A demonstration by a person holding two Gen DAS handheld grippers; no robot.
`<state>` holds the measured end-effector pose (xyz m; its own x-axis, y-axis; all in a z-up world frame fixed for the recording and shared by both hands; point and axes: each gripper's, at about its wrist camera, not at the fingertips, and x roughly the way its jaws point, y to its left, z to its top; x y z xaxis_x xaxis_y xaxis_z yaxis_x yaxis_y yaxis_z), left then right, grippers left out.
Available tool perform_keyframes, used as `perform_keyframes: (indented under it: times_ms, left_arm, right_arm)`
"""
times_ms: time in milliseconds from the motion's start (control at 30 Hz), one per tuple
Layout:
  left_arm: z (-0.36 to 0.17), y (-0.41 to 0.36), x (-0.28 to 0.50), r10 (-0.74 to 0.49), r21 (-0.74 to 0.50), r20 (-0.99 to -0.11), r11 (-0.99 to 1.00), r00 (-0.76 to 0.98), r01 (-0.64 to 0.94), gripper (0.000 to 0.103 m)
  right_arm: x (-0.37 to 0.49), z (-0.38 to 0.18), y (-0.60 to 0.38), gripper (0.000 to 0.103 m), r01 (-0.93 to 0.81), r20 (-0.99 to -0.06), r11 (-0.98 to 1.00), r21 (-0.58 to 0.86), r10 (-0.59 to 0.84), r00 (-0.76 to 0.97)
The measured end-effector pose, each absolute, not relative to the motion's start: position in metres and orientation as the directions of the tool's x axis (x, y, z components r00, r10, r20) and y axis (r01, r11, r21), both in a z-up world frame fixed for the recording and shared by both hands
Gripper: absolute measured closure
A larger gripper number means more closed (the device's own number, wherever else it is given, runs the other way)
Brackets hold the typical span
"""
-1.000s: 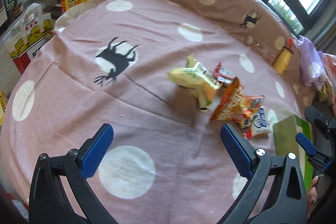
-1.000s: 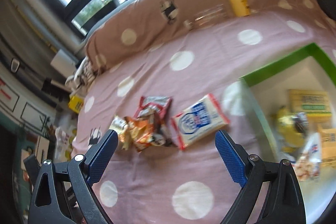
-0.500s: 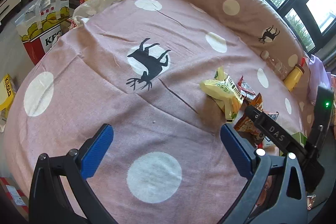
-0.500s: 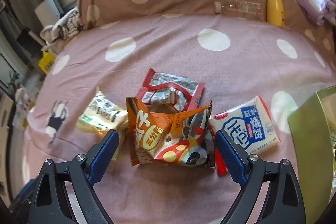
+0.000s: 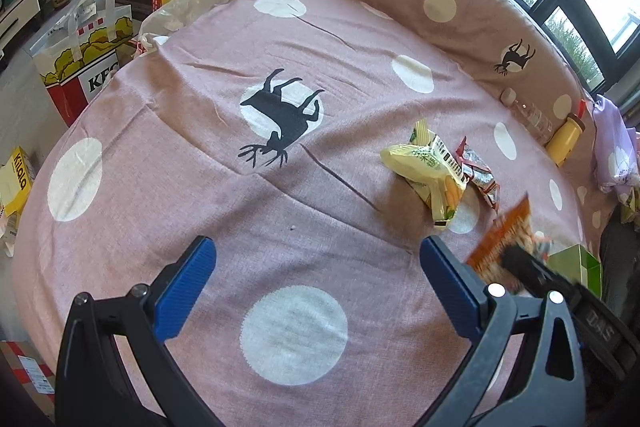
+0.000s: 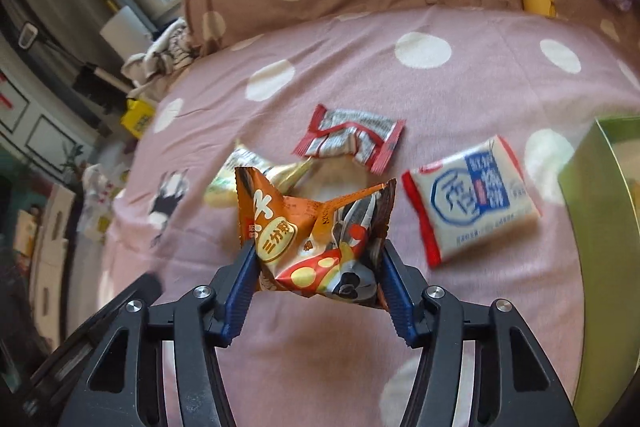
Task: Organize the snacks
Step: 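Grasp the orange Yuanweidagua chip bag with the right gripper and lift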
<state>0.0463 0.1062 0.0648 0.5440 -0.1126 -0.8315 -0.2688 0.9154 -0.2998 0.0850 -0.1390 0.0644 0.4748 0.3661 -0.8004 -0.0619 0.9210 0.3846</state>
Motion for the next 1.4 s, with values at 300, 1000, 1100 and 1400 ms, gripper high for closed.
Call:
perform_keyframes:
  times_ms: [300, 1000, 1100, 1400]
  left_arm:
    - [0.062, 0.096, 0.047, -0.102, -0.268, -0.845, 0.93, 0.526, -0.25, 0.001]
    - [0.068, 0.048, 0.039, -0.319, -0.376, -0.784, 0.927, 0.532, 0.002, 0.002]
    - [0.065, 0.031, 0.04, -0.404, -0.413, -0.764, 0.905, 0.503, 0.1, 0.002]
    - [0.044, 0.003, 0.048, -0.481, -0.458, -0.773, 0.874, 0.414, 0.16, 0.032]
  right_arm:
    - [0.067, 0.037, -0.137, 0.042, -0.069, -0.844, 0.904, 0.423, 0.42, 0.334]
    - [0.061, 0.056, -0.183, 0.024, -0.004, -0.704, 0.808, 0.589, 0.516, 0.488]
    - [0.064, 0.05, -0.184, 0.024, -0.005, -0.685, 0.778, 0.628, 0.556, 0.471]
    - [0.077, 0.026, -0.177, 0.024, 0.034, -0.697, 0.758, 0.651, 0.579, 0.424]
